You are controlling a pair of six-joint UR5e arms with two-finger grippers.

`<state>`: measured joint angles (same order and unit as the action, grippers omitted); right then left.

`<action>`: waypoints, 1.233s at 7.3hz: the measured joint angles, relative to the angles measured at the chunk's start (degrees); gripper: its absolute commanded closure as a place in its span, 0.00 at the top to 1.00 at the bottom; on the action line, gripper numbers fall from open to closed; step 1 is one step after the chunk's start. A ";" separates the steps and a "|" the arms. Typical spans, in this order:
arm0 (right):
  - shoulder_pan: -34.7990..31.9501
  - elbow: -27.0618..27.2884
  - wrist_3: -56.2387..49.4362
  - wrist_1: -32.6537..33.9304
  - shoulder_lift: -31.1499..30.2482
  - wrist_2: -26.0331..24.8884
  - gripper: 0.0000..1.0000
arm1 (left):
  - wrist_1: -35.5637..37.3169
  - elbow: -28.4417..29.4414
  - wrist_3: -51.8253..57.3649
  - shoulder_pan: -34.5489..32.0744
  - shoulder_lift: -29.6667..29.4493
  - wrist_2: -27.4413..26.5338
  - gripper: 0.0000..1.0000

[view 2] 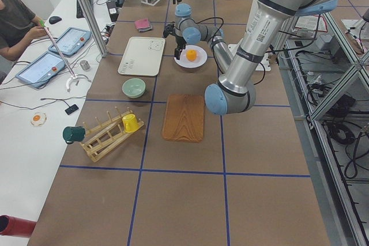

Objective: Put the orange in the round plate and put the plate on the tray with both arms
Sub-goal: 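Open the left gripper and lift away while the right arm reaches toward the plate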

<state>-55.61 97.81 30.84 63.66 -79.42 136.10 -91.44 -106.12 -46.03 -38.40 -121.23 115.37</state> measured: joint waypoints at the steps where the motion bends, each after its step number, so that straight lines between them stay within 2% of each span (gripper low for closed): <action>1: 5.36 -0.04 14.39 -6.98 1.82 -4.65 1.00 | -0.01 -1.46 3.54 -3.78 3.30 2.20 1.00; 4: 23.75 -0.60 52.58 -28.91 4.65 -29.59 1.00 | -0.35 -2.63 12.15 -12.51 9.28 6.55 1.00; 6: 34.30 -3.39 68.23 -41.95 5.01 -48.45 1.00 | -0.23 -2.41 12.93 -14.46 10.19 8.25 1.00; 7: 36.97 -5.59 71.64 -47.04 5.25 -52.51 1.00 | -0.17 -2.33 13.02 -14.67 10.33 8.33 1.00; 9: 38.27 -8.27 76.64 -52.27 5.96 -54.72 1.00 | -0.02 -2.16 13.05 -14.73 10.45 8.25 1.00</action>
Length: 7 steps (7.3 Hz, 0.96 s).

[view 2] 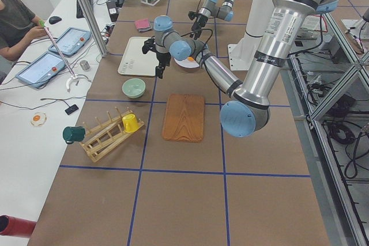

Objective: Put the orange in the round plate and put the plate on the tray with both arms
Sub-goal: 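Open the left gripper and lift away while the right arm reaches toward the plate, then press the right gripper against the plate rim nearest it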

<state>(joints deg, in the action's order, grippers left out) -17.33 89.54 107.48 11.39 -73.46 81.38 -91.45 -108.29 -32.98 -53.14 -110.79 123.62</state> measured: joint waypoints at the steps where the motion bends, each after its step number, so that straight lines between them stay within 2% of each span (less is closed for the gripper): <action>1: -0.03 -1.08 0.79 -0.55 0.56 -0.57 0.99 | 0.03 0.03 -0.03 0.00 0.02 -0.03 1.00; 3: 0.10 -3.58 1.32 -0.82 2.35 -1.94 0.96 | 0.05 -0.01 -0.08 -0.01 0.04 -0.04 1.00; 7: 0.59 -5.28 2.43 -0.79 3.77 -3.53 0.62 | 0.05 -0.39 -0.61 0.11 -0.02 -0.02 1.00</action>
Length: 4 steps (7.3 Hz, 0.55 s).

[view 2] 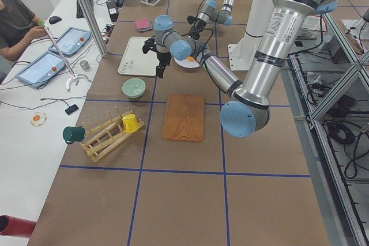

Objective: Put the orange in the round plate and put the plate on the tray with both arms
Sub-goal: 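Press the right gripper against the plate rim nearest it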

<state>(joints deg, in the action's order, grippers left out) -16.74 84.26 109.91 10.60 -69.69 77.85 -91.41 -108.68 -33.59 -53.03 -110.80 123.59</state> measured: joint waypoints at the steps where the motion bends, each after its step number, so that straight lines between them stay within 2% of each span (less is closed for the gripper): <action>1: 0.41 -0.24 0.12 0.02 0.11 -0.60 0.60 | 0.00 -0.05 -0.05 -0.02 0.02 0.04 1.00; 2: 0.86 -0.64 0.08 0.00 0.14 -1.06 0.55 | 0.00 -0.07 -0.06 -0.04 0.05 0.06 1.00; 3: 1.33 -1.09 -0.02 -0.08 0.32 -1.55 0.42 | 0.00 -0.10 -0.07 -0.05 0.05 0.07 1.00; 4: 1.73 -1.48 -0.04 -0.12 0.72 -2.26 0.10 | 0.00 -0.11 -0.07 -0.05 0.06 0.09 1.00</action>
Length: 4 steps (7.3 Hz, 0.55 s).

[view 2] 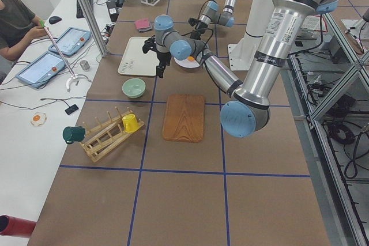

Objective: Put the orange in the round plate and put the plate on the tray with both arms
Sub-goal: 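Press the right gripper against the plate rim nearest it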

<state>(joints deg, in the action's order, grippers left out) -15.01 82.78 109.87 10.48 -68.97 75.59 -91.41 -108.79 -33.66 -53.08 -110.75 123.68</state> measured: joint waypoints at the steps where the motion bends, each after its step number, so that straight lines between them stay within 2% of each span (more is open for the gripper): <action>1: 0.32 -0.26 0.00 -0.02 0.35 -0.64 0.00 | 0.00 -0.01 0.00 0.00 0.00 0.04 1.00; 4: 1.15 0.38 0.00 -0.54 0.57 -3.50 0.00 | 0.00 -0.04 0.00 0.01 -0.02 0.13 1.00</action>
<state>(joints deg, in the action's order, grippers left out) -13.85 83.16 109.86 9.95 -68.40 72.09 -91.41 -108.83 -33.66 -53.08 -110.76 123.81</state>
